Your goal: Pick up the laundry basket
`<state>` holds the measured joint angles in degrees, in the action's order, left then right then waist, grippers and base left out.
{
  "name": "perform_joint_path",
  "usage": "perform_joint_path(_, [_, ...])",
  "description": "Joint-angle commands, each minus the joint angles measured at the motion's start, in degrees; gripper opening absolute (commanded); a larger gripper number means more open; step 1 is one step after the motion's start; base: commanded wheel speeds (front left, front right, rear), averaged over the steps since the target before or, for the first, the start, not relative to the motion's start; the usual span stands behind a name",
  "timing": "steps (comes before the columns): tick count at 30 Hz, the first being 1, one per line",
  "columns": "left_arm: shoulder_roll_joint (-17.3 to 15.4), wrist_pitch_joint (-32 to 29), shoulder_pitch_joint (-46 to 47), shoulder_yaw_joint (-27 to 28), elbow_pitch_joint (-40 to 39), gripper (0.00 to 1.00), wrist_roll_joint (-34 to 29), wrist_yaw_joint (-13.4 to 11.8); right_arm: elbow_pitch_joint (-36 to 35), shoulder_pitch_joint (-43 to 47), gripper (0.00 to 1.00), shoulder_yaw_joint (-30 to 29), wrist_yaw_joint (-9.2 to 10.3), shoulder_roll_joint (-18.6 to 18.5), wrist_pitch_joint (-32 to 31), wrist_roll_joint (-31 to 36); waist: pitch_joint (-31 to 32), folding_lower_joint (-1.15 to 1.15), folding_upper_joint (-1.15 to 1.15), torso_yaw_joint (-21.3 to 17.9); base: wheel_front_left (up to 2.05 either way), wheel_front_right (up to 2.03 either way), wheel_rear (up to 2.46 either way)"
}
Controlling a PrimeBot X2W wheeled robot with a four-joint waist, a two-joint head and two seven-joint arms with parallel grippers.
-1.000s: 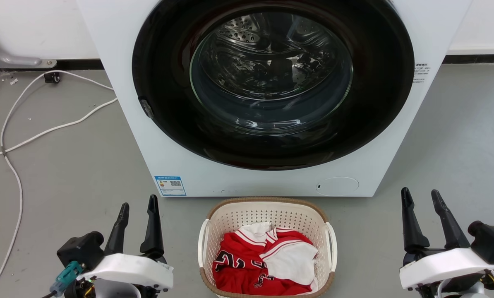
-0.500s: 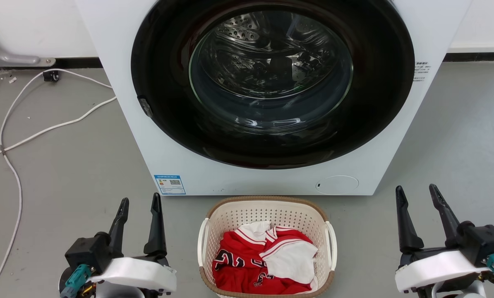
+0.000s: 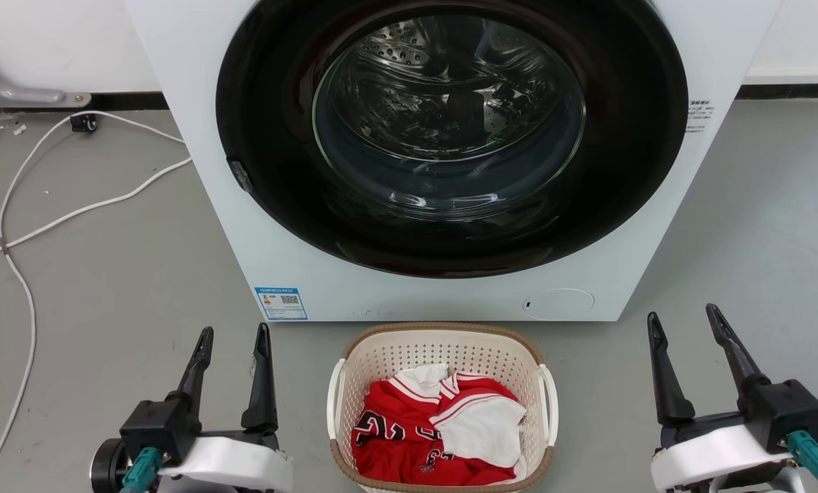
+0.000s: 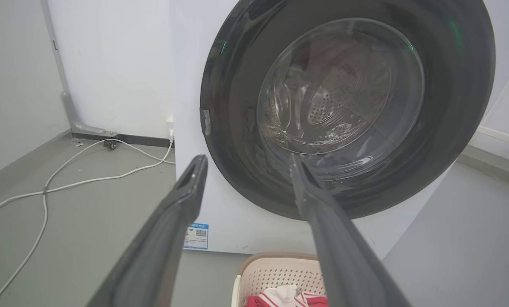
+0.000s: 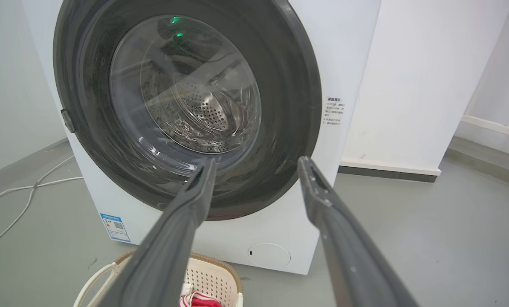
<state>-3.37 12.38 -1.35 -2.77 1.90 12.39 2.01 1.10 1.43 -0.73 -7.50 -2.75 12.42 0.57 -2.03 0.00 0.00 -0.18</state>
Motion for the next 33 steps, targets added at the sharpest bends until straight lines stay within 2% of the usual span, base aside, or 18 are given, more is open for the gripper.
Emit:
perform_joint_path(1, [-0.07,0.57,-0.35,0.12,-0.51,1.0,-1.24,0.14,-0.61,0.53,1.0,0.1,0.01,-0.2,0.49,1.33,-0.02,0.0,0.0,-0.01,0.0,0.0,0.0])
perform_joint_path(19, [0.35,2.48,-1.62,0.71,-0.47,1.0,-8.97,0.67,-1.23,1.71,1.0,0.45,0.03,-0.21,2.45,8.53,-0.58,0.0,0.0,-0.07,0.0,0.0,0.0])
perform_joint_path(24, [0.42,2.96,-1.87,0.79,-0.55,1.0,-10.91,0.66,-1.18,1.98,1.0,0.34,0.03,-0.2,2.89,8.36,-0.71,0.0,0.0,-0.08,0.0,0.0,0.0])
perform_joint_path(33, [0.51,2.85,-2.0,1.03,-0.05,1.0,-10.64,0.71,0.29,2.03,1.0,-0.05,0.03,-0.19,2.8,4.05,-0.68,0.0,0.0,-0.13,0.0,0.0,0.0])
